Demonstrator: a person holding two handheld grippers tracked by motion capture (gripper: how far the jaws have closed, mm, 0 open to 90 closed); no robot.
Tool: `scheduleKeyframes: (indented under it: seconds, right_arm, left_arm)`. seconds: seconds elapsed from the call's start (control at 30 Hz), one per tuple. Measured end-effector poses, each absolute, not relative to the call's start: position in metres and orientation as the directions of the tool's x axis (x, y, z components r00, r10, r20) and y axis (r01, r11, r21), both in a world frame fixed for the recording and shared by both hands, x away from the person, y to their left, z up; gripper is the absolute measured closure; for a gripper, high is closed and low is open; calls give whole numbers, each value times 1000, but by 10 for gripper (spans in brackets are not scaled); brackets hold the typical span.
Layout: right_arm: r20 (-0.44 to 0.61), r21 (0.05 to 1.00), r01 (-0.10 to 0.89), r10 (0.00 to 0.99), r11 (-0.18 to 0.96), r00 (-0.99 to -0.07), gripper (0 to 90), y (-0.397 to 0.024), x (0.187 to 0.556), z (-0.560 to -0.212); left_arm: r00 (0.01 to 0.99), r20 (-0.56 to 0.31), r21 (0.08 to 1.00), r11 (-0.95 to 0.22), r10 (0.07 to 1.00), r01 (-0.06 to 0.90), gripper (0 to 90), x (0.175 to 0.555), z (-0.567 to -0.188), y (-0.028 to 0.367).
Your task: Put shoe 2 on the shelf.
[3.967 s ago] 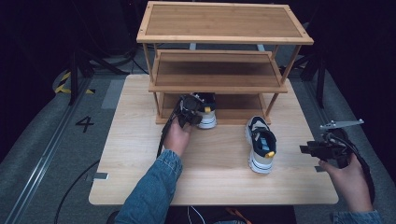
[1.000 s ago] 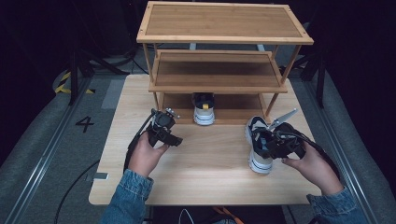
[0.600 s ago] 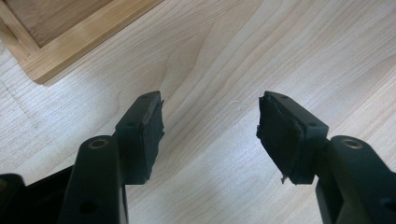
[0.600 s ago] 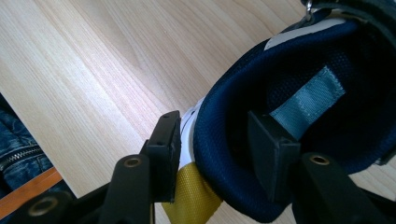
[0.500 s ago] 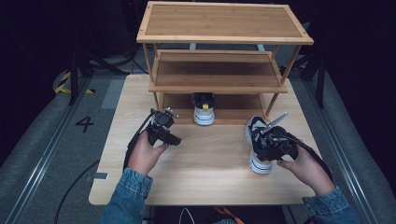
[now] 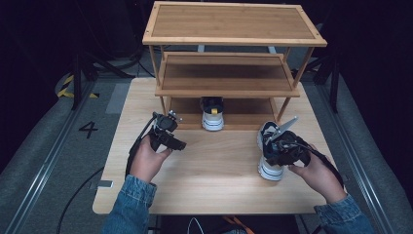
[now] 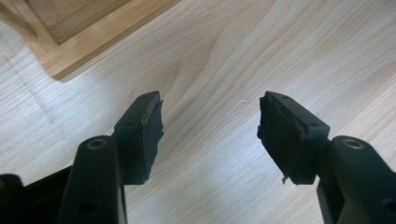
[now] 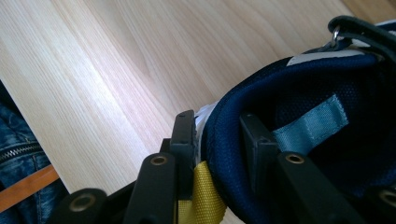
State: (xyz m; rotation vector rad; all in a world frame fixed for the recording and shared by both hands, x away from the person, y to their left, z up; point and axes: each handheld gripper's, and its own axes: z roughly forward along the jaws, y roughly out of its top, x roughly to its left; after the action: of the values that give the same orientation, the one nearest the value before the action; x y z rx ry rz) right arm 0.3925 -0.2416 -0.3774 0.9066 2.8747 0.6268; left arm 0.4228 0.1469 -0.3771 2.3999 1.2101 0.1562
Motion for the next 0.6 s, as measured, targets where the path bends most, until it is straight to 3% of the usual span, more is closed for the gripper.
scheduleKeyframes:
  seconds: [0.6]
  right_arm:
    - [22,458,429,473,779,-881,694,-213,428,-344]
  left_arm:
    - [560,-104,441,-466,822,767,397,407,-376,177]
